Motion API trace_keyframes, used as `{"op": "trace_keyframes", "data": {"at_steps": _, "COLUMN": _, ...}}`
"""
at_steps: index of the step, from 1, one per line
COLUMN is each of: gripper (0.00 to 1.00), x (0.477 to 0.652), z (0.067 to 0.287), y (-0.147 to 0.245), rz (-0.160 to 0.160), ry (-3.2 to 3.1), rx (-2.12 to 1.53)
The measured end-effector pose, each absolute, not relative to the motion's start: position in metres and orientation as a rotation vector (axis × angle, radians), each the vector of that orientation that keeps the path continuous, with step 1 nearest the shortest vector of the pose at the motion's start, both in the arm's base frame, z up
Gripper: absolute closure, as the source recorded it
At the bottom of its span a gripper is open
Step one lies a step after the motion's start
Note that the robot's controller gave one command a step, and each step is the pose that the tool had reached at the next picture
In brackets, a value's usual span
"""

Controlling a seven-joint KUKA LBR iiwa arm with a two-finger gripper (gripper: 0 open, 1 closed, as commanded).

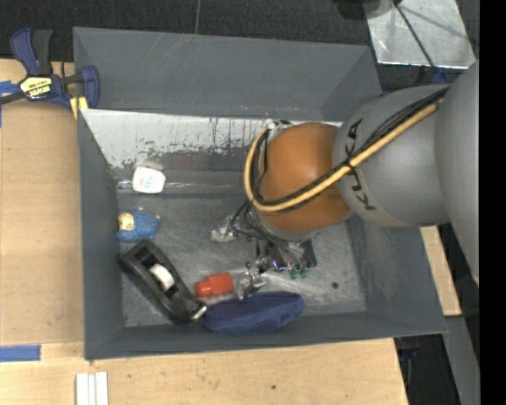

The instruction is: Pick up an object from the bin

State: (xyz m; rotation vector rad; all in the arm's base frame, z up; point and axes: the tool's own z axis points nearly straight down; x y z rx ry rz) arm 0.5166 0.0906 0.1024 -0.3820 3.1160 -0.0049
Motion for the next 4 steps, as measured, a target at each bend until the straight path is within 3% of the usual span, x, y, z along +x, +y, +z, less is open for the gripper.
{"op": "trace_keyframes", "data": {"at_steps": 1, "gripper": 0.00, "x": 0.538, "z": 0.076, "y": -0.054, "rz": 0.004, "ry": 3.027, "rx": -0.789}}
{"op": "trace_keyframes", "data": {"at_steps": 2, "gripper": 0.00, "x": 0.540, "z": 0.078, "y": -0.053, "rz": 0.000, "ry": 3.033, "rx": -0.786}}
{"op": "trace_keyframes", "data": {"at_steps": 3, "gripper": 1.00, "x": 0.545, "z": 0.082, "y": -0.053, "rz": -0.004, "ry": 3.020, "rx": -0.780}}
{"op": "trace_keyframes", "data": {"at_steps": 4, "gripper": 1.00, "x": 0.547, "z": 0.131, "y": -0.053, "rz": -0.004, "ry": 3.034, "rx": -0.778}}
